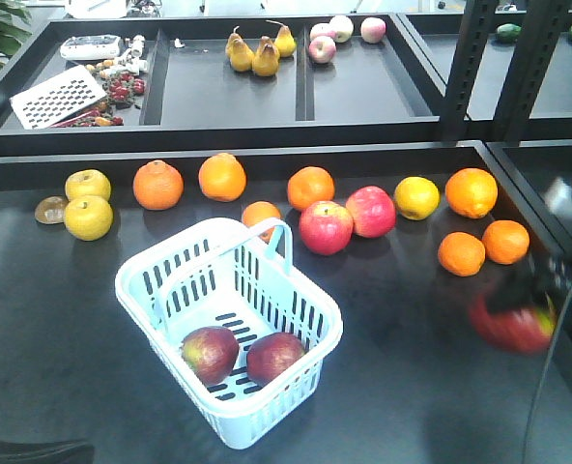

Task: Pick three apples into basket with both arms
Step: 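Carry the third apple into the basket and open the right gripper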

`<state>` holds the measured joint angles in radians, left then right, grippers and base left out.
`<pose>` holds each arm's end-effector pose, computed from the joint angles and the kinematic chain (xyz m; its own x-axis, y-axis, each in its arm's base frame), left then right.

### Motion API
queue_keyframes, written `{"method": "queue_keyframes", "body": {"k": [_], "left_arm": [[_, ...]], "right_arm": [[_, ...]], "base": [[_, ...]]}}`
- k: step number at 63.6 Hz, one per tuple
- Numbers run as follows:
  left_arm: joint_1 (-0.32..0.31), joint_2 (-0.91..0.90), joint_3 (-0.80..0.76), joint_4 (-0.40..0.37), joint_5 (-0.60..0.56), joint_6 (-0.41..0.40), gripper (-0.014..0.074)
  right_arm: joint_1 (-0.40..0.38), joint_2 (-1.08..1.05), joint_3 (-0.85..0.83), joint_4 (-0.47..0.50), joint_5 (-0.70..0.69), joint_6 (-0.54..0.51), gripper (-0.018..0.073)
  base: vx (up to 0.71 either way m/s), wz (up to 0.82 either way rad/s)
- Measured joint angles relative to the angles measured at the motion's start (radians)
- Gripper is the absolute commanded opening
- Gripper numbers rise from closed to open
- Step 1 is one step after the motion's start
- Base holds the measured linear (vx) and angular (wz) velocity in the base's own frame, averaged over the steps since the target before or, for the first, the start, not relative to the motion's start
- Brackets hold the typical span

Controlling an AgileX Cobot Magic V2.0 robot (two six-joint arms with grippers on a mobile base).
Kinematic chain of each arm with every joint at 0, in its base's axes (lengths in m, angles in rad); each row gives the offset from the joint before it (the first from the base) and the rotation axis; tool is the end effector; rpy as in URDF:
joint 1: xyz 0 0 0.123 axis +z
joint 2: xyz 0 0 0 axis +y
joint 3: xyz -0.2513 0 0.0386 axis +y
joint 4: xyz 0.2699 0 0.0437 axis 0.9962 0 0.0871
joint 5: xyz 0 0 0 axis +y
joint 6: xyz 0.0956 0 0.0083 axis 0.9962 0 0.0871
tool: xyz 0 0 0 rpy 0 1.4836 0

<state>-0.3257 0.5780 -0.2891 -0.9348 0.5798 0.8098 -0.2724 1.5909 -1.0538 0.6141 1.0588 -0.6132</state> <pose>0.1325 -0.0894 0.2109 -0.5372 0.1455 -0.8308 0.6183 0.7380 -0.2705 0.3120 -0.0371 0.1909 -0.9588 0.0192 -0.2834 -0.1107 0.8936 0.4350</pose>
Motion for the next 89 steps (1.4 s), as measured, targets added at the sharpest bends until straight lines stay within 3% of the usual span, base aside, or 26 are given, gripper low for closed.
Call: {"method": "queue_keyframes", "body": {"k": [10,19,31,39,50,56,61,74,83,89], "left_arm": [[0.000,0.000,0.000,0.000,0.000,0.000,-0.0006],[0.000,0.000,0.000,0.000,0.000,0.000,-0.0006],[0.000,0.000,0.000,0.000,0.000,0.000,-0.0006],[0.000,0.000,0.000,0.000,0.000,0.000,-0.0006],[0.000,0.000,0.000,0.000,0.000,0.000,-0.0006],[0.000,0.000,0.000,0.000,0.000,0.000,-0.0006],[0.000,0.000,0.000,0.000,0.000,0.000,-0.0006],[0.000,0.000,0.000,0.000,0.000,0.000,-0.0006],[0.000,0.000,0.000,0.000,0.000,0.000,-0.0006],[0.000,0.000,0.000,0.000,0.000,0.000,-0.0006]], "right_arm": [[0.071,-0.130,0.000,0.197,0.060,-0.130,-0.0004],[0.277,-0.157,0.000,0.245,-0.021,-0.139,0.0001],[0.550,-0.063,0.004,0.273,-0.284,-0.129,0.0072],[0.664,0.018,0.000,0.292,-0.429,-0.132,0.0239],[0.724,0.119,-0.057,0.304,-0.473,-0.137,0.0564],[0.731,0.148,-0.078,0.311,-0.476,-0.137,0.0673],[0.732,0.155,-0.083,0.321,-0.485,-0.137,0.0711],[0.732,0.155,-0.088,0.341,-0.475,-0.143,0.0632],[0.732,0.142,-0.088,0.333,-0.428,-0.157,0.0415],[0.731,0.110,-0.088,0.291,-0.383,-0.153,0.0190]], "base": [[0.00,0.00],[0.00,0.00],[0.00,0.00],[0.00,0.00],[0.00,0.00],[0.00,0.00],[0.00,0.00],[0.00,0.00],[0.00,0.00],[0.00,0.00]]}}
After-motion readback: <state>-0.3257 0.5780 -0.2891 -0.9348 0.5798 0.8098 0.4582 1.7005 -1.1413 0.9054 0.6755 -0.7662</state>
